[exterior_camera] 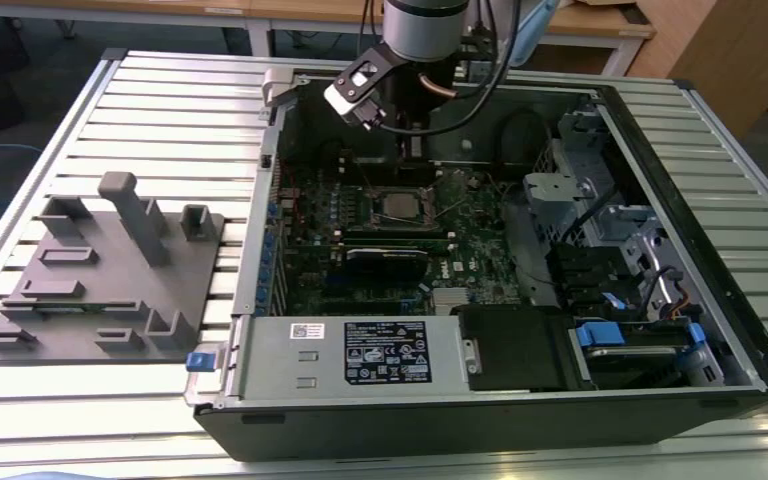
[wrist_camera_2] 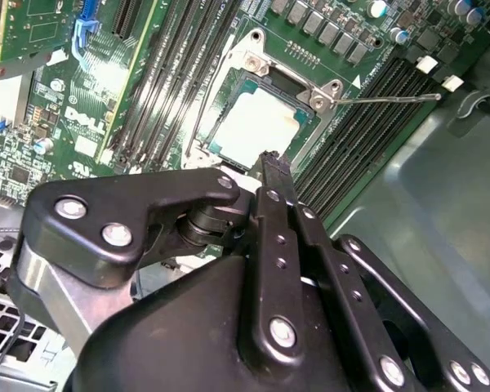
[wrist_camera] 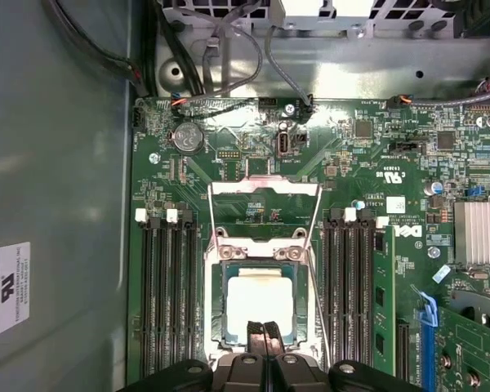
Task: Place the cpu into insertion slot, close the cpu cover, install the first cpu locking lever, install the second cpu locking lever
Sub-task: 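Close the cpu cover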
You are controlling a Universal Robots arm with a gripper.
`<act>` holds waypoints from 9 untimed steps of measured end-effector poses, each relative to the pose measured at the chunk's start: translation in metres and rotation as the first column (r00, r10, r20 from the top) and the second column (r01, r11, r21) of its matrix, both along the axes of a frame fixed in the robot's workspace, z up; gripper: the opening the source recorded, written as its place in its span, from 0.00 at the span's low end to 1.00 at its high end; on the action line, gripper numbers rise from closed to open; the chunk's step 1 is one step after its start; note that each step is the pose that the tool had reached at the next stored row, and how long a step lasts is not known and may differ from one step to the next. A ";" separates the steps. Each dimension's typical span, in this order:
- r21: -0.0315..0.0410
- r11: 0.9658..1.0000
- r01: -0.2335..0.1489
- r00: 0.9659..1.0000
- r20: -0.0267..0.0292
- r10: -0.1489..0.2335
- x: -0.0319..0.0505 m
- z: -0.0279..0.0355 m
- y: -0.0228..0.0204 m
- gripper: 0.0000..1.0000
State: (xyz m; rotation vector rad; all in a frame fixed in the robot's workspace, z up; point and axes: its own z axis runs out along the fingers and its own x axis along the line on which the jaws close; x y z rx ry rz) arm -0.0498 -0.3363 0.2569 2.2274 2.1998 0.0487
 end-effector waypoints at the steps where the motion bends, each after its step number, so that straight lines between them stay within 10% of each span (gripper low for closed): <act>1: 0.000 1.000 0.000 1.000 0.000 0.000 0.0000 0.0007 0.0000 0.10; 9: 0.000 1.000 0.000 1.000 0.000 0.000 0.0000 0.0066 0.0000 0.10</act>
